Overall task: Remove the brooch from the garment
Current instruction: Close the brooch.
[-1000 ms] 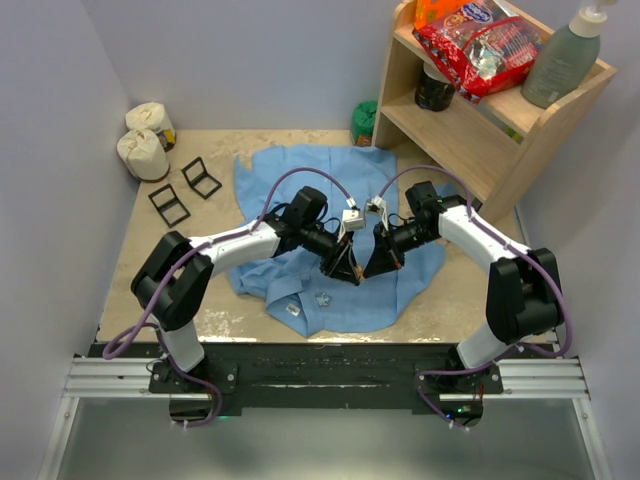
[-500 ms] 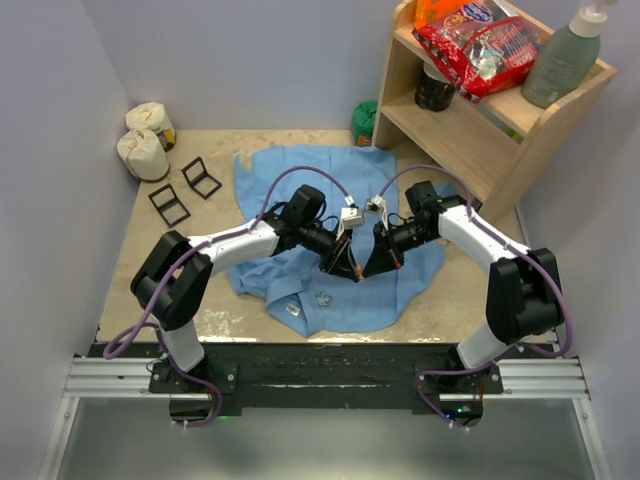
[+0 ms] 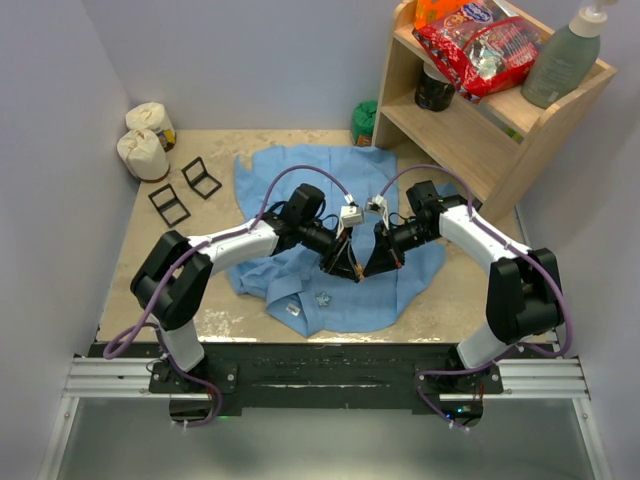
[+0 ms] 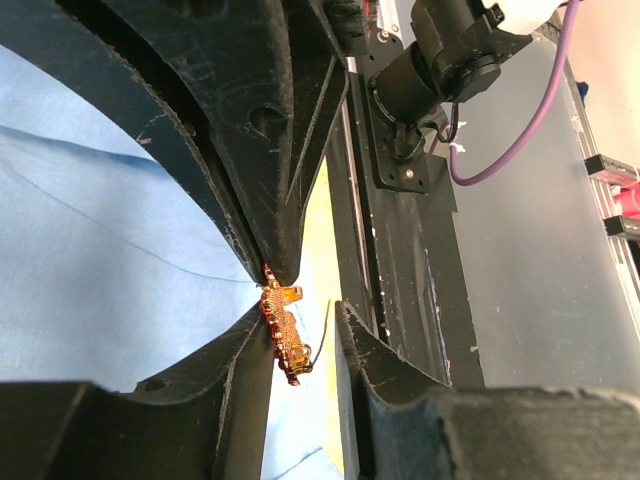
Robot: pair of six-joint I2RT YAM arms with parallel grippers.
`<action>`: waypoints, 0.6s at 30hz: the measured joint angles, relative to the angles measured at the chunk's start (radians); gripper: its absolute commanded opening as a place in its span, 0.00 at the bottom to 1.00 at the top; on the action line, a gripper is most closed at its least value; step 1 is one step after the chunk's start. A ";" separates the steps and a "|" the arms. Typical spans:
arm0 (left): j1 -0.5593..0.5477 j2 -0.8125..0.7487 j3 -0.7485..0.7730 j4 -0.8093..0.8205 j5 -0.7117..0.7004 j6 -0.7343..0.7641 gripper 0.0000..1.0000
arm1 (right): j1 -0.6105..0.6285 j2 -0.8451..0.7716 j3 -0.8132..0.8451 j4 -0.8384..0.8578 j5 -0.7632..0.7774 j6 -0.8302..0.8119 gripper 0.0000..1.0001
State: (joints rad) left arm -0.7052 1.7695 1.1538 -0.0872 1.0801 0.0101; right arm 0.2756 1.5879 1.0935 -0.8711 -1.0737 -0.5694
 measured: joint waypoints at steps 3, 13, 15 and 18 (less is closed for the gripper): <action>0.002 0.000 0.000 -0.005 0.005 0.010 0.34 | 0.000 0.000 0.000 -0.003 -0.001 -0.009 0.00; -0.006 0.000 0.008 -0.048 -0.011 0.093 0.28 | 0.001 0.008 0.000 -0.025 -0.001 -0.044 0.00; -0.012 0.000 0.015 -0.066 -0.020 0.115 0.27 | 0.001 0.009 0.000 -0.031 0.000 -0.049 0.00; -0.017 0.000 0.022 -0.082 -0.030 0.138 0.26 | 0.001 0.009 0.000 -0.038 0.000 -0.055 0.00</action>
State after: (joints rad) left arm -0.7219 1.7691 1.1759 -0.1688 1.0500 0.1482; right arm 0.2764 1.5967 1.0939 -0.9089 -1.0733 -0.6239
